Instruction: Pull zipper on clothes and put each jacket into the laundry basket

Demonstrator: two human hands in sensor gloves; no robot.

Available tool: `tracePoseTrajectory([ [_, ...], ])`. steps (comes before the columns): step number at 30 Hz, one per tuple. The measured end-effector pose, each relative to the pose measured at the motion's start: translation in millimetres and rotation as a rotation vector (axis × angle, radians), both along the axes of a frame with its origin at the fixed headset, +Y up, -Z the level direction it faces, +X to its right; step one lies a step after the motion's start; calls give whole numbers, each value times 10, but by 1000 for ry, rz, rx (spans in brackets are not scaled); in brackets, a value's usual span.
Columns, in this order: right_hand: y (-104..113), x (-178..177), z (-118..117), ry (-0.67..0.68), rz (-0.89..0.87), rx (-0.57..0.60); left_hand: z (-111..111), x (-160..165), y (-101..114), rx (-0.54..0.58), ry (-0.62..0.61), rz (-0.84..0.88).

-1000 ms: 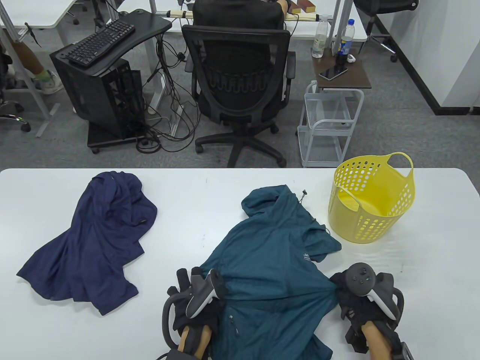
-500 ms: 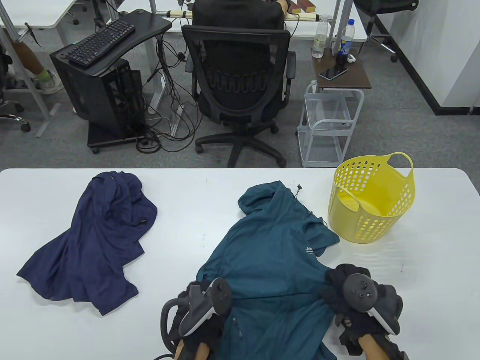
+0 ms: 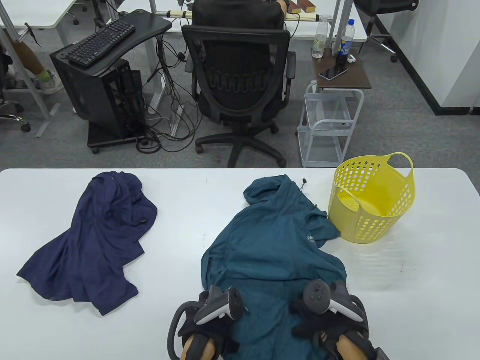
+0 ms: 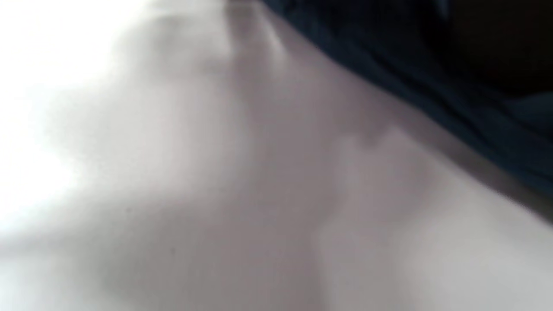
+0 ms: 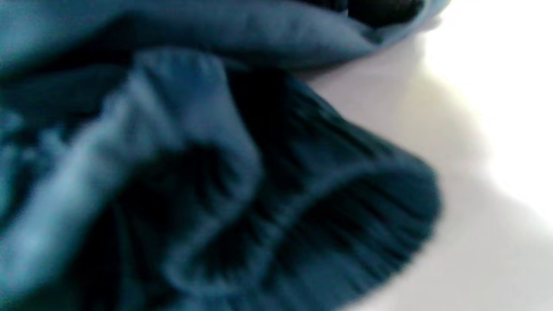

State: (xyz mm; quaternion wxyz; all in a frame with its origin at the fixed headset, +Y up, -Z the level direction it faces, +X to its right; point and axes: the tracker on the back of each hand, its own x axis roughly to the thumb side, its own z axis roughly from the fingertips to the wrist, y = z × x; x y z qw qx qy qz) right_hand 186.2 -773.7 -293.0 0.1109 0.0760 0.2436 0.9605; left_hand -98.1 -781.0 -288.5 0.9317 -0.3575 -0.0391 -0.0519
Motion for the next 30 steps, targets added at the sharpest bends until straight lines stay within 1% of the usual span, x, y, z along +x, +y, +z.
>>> tracePoseTrajectory([
  [1,-8,37,-21,-19,-1,3,-32,-28,-3,15,15,12],
  [3,-19,137,-72,-79,10,15,-90,-104,18,86,55,8],
  [6,-20,323,-137,-109,19,26,-144,-251,52,183,124,21],
  [8,-28,416,-163,-122,-6,21,-166,-314,38,188,151,37],
  [10,-32,501,-181,-141,-22,33,-185,-341,30,201,161,56],
  [11,-33,529,-186,-148,-28,54,-189,-340,34,228,167,51],
  [13,-30,569,-183,-160,-21,110,-198,-323,53,305,138,7],
  [15,-15,568,-169,-141,-51,102,-179,-275,73,267,93,1],
  [17,57,553,-149,-138,-38,100,-125,-228,135,229,66,4],
  [18,125,536,-132,-127,-20,97,-77,-202,195,184,37,16],
  [20,227,496,-78,-119,41,49,3,-182,292,136,-1,85],
  [21,273,478,-56,-114,65,47,23,-193,337,146,-11,112],
  [22,339,451,-35,-108,75,63,36,-221,396,176,-10,140],
  [23,435,401,-9,-106,64,109,32,-287,477,243,16,172],
  [24,547,324,14,-104,45,179,19,-369,546,320,63,203],
  [25,617,264,26,-100,35,222,11,-430,582,368,101,222],
  [26,728,148,44,-95,17,279,1,-528,624,441,165,250],
  [28,862,-89,59,-49,-12,342,-17,-665,639,527,251,276],
  [30,946,-368,38,-4,-34,372,-47,-769,594,559,323,270],
])
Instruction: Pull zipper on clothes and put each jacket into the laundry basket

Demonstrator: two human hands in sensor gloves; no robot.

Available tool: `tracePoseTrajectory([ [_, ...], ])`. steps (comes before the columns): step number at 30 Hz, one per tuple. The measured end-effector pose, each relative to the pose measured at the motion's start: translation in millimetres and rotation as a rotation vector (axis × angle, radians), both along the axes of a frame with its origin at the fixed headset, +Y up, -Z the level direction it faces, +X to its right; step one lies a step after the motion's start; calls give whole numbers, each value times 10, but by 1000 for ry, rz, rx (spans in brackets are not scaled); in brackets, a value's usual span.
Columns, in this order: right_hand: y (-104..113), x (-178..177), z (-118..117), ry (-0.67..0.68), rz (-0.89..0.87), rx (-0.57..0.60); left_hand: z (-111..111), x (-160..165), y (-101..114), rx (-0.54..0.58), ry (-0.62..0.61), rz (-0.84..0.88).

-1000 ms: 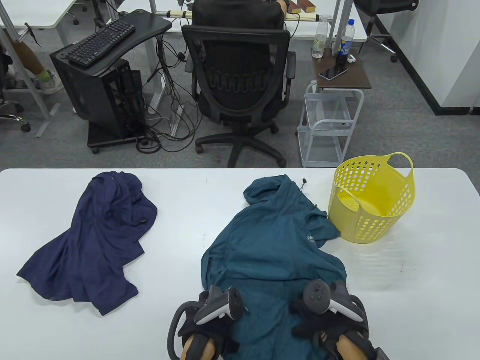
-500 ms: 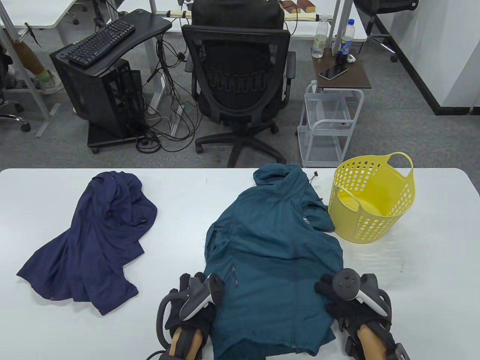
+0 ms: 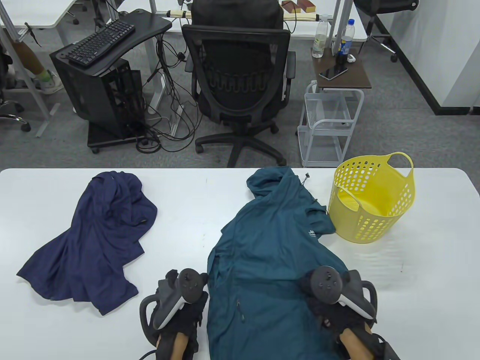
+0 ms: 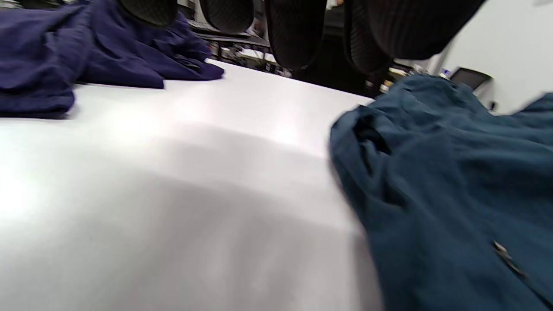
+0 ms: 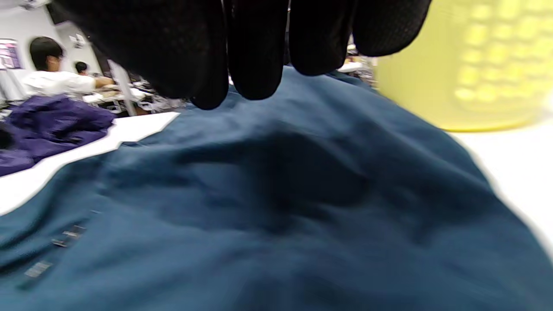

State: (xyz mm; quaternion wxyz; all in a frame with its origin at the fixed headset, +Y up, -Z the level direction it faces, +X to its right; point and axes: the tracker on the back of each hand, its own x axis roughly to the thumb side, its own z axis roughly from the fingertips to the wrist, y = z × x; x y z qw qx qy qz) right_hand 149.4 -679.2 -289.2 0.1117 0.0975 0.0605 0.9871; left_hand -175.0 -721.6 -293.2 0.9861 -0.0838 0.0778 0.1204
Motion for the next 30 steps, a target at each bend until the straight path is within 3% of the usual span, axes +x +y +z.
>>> tracePoseTrajectory([
  [5,-35,-681,-191,24,-55,35,-101,-100,-194,-42,98,-12],
  [10,-289,-1098,-467,-92,-94,47,-156,-72,-295,-100,79,-51],
  [18,-888,-1244,-757,-235,-37,3,-129,5,-260,-89,39,-29],
  [21,-863,-1269,-735,-280,58,130,-128,16,-258,-88,35,-29],
  [27,-888,-1325,-714,-248,283,45,-145,19,-316,-113,38,-16],
  [30,-899,-1307,-637,-207,231,76,-149,31,-335,-116,35,-17],
])
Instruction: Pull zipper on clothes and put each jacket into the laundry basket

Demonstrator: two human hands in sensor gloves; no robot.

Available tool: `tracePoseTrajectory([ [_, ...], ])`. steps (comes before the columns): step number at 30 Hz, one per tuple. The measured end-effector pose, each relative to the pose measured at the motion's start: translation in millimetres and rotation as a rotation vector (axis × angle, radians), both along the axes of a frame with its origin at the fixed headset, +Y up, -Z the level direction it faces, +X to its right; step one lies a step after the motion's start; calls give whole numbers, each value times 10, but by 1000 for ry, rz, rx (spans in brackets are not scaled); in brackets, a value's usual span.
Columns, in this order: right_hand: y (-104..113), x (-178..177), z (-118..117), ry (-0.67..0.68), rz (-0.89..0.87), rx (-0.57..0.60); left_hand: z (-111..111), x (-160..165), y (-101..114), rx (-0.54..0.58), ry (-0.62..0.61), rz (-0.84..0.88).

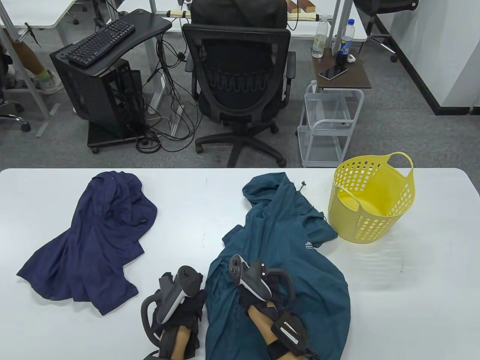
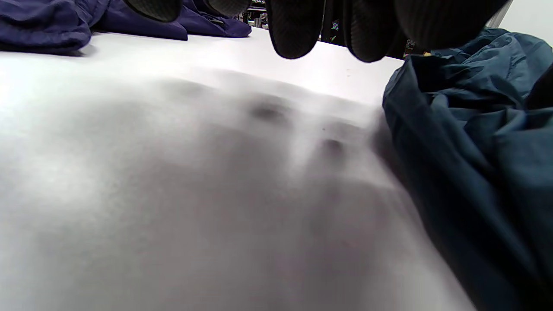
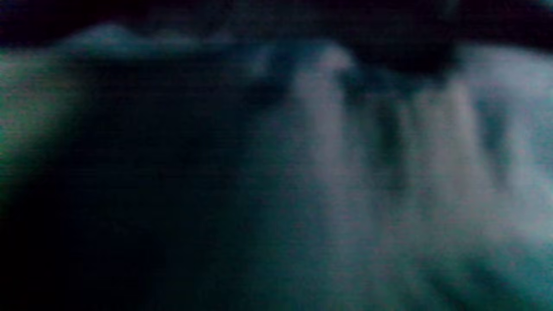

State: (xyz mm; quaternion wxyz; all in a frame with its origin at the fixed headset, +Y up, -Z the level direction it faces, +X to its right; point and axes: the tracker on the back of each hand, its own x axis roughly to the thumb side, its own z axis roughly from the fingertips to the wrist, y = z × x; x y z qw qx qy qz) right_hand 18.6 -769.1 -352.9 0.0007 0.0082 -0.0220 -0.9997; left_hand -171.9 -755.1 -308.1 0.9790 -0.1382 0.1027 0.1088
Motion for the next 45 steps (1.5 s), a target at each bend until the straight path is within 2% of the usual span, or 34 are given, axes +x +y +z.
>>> tracePoseTrajectory([
  [2,39,59,65,34,-42,-4,-3,29,-13,8,-1,-7],
  [8,314,350,222,116,-385,19,-47,171,-112,19,-20,37],
  [12,444,573,306,210,-556,-19,-98,247,-155,14,-38,7],
  [14,445,695,324,320,-654,-76,-113,264,-172,17,-44,44],
  [16,400,758,327,353,-700,-140,-117,273,-173,25,-40,42],
  [17,377,764,327,347,-689,-165,-119,270,-165,44,-40,25],
  [19,291,751,318,313,-541,-185,-111,229,-120,125,5,-3],
  [23,95,658,290,222,-269,-189,-41,79,11,263,86,107],
  [25,51,622,284,207,-257,-192,-6,4,37,286,98,191],
  [27,107,604,313,175,-266,-166,2,-26,46,285,96,254],
  [31,287,551,422,187,-379,-19,-1,49,64,257,30,304],
  [34,262,416,455,252,-393,-61,26,231,105,275,-72,295],
  [36,198,339,449,245,-322,-64,59,363,137,279,-141,277],
  [40,104,308,452,197,-245,17,142,570,174,283,-251,206],
  [45,78,442,415,165,-261,36,142,591,231,301,-258,-112],
])
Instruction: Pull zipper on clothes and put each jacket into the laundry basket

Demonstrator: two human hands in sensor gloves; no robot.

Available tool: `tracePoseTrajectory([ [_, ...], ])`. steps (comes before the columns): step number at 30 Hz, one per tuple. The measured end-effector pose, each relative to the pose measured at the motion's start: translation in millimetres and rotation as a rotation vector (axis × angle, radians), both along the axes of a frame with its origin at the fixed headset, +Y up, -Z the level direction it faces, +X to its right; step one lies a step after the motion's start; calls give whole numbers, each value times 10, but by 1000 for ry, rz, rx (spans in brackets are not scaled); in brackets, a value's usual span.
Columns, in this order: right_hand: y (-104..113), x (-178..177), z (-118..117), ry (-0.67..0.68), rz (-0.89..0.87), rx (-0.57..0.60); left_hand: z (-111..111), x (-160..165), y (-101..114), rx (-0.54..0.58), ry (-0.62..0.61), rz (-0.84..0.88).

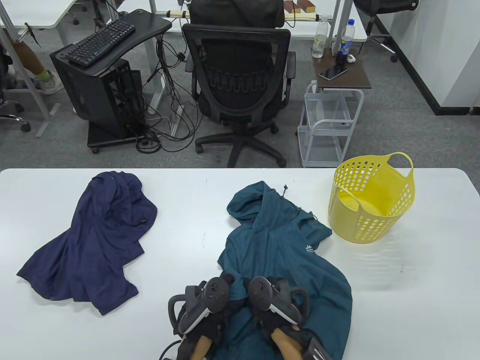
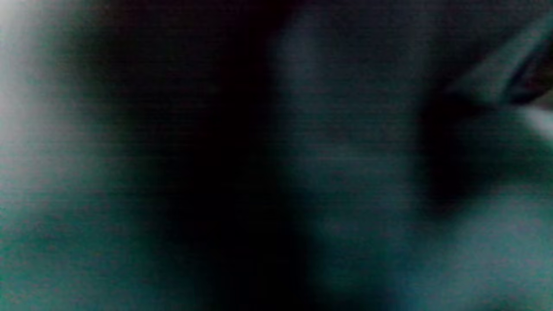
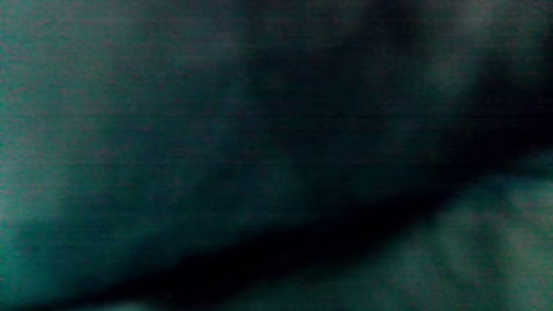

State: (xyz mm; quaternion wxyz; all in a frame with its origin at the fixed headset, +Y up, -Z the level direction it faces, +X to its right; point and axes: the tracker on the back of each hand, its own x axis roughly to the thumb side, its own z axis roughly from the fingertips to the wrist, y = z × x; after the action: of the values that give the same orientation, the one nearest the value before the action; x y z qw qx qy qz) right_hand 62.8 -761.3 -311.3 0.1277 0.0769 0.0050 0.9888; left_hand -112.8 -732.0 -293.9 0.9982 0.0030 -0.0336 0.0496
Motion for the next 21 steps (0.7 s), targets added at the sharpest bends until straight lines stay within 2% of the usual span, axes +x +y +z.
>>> tracePoseTrajectory([
  [7,-52,89,-39,-19,-15,-12,-77,-128,15,88,196,-146],
  [11,-91,99,-41,-15,-22,-26,-66,-249,59,146,278,-116],
  [13,-106,90,-37,-9,-17,-41,-61,-340,74,151,304,-56],
  [21,-167,39,-27,1,20,-140,-75,-747,4,17,342,321],
])
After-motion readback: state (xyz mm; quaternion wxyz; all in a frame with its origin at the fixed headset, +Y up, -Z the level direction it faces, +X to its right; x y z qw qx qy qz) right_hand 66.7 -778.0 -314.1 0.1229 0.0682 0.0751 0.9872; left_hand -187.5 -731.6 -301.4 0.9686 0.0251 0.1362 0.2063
